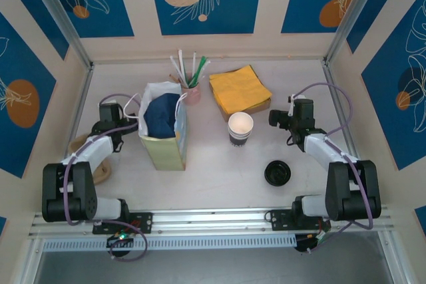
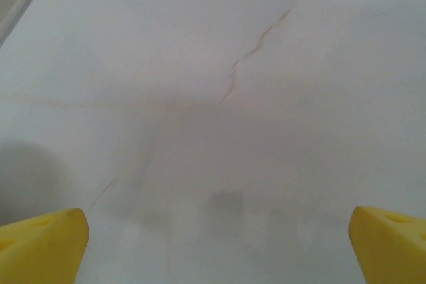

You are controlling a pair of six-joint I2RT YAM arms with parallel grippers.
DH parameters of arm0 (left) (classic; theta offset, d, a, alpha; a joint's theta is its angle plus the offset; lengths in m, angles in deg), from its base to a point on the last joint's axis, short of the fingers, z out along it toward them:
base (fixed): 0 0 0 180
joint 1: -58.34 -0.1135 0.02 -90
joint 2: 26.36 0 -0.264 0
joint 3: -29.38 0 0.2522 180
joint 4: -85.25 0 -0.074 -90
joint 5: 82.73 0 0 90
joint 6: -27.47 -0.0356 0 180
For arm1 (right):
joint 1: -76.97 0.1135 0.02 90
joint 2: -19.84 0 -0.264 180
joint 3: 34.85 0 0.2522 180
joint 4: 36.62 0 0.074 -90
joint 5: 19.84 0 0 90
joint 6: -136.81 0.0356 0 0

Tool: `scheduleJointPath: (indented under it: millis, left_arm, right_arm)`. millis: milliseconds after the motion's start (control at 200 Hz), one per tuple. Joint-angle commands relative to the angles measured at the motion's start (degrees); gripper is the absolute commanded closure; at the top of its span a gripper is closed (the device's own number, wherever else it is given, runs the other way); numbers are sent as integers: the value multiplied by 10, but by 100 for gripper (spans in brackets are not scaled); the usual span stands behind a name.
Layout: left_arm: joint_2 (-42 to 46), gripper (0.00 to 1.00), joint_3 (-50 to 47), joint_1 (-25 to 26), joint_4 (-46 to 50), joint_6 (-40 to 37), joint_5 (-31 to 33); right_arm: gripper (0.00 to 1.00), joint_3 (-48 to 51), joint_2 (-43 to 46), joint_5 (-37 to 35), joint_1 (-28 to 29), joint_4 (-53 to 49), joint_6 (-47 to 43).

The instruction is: Pack the takeout coffee

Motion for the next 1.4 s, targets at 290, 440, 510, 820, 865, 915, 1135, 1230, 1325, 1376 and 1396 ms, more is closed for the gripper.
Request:
scheduleJointPath:
  millis: [290,440,510,820,865,915,1135,1230,1325,1376,1396]
  left_arm:
    - [-52,0,-113,12,-354,-67,-61]
    - [-54,0,-125,12,-385,-81,-99]
    - [-55,0,-136,13,-408,-89,-119]
    - [-100,0,-166,32,-505,-131,-172]
    - [-115,0,-167,34,-528,-136,-175]
    - [-111,0,-164,39,-513,-139,-170]
    - [-115,0,-161,46,-514,-142,-149]
    - [-112,0,-161,51,-510,-143,-132]
    - [-112,0,-163,52,-512,-143,-132]
    - [-112,0,-163,52,-514,-142,-132]
    - [-112,0,-163,52,-514,-142,-132]
  right_arm:
    - [1,56,-55,63,0,234,-47]
    - [1,71,-69,96,-1,288,-47]
    - [1,78,-78,111,-1,305,-55]
    - [1,140,-100,148,-20,430,-44]
    - [1,144,-103,151,-20,442,-45]
    - [1,142,-102,156,-22,437,-44]
    - [1,123,-108,168,-31,406,-38]
    - [1,123,-108,159,-30,406,-36]
    - [1,120,-107,133,-23,401,-34]
    - [1,120,-107,133,-23,400,-35]
    - [1,120,-108,133,-23,400,-35]
